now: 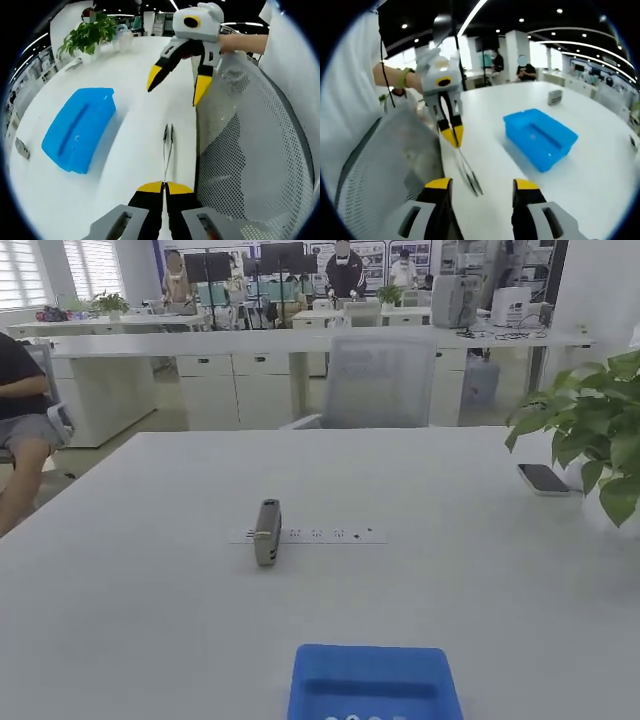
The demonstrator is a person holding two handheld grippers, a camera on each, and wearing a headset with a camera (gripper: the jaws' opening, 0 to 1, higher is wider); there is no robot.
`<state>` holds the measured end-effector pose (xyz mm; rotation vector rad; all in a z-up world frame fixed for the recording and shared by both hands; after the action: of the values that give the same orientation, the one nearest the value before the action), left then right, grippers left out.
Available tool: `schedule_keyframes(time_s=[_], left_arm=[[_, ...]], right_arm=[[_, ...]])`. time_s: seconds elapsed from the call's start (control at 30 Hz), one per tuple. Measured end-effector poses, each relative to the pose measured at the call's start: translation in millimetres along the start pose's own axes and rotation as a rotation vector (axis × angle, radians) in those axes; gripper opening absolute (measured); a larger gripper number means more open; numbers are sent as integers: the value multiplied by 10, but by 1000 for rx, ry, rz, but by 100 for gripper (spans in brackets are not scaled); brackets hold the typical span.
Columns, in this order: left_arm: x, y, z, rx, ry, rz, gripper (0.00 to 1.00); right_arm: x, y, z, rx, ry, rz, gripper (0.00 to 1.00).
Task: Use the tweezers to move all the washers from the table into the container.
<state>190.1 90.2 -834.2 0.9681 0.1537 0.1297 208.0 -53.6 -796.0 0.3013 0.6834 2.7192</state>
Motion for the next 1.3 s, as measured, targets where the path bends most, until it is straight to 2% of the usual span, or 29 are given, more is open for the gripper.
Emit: schedule_keyframes(time_s=[0.1, 0.2, 0.33, 0.63, 0.77, 0.83, 0.97, 1.07, 1.13, 1.17, 1.2, 1.27, 1.3], left_arm=[[13, -50, -73, 88, -51, 6, 0], [16, -92, -93, 127, -62, 3, 0], [22, -113, -105, 154, -63, 4, 0], [4, -117, -148, 181, -43, -5, 0], [9, -118, -145, 189, -22, -5, 0], [13, -104, -145, 187, -5, 10, 4], [36, -15, -150, 124, 76, 70, 16], [77, 96, -180, 56, 169, 136, 33], [133, 210, -169, -28, 234, 208, 45], [135, 261, -165, -61, 268, 229, 48], [163, 344, -145, -124, 301, 272, 52], [199, 466, -133, -198, 333, 338, 58], [202, 559, -123, -251, 365, 383, 61]], right_arm=[[-46, 159, 18, -6, -6, -52, 50], [-78, 254, 22, -3, 0, -86, 53], [-91, 332, 43, -16, -7, -115, 55], [-96, 436, 82, -48, -32, -160, 57], [-106, 506, 115, -82, -51, -178, 58], [-128, 549, 135, -108, -63, -193, 59], [-169, 622, 210, -174, -71, -244, 64], [-245, 681, 281, -230, -47, -310, 76], [-290, 729, 336, -268, -33, -354, 85], [-304, 746, 356, -280, -31, -367, 88], [-312, 762, 379, -293, -28, -381, 90], [-345, 805, 437, -334, -20, -417, 94], [-359, 824, 455, -348, -22, -434, 96]])
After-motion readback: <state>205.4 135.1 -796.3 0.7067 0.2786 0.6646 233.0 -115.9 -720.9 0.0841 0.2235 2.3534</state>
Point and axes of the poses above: the centre of the closed fingertips' face, and the gripper's own axes: y roughly backward along the fingers, x roughly to its left, z roughly out of its top, the point moved 2 cm from there along y, roughly backward along the fingers, and after that the axes turned 5 degrees about -x, right-handed, at the moved point
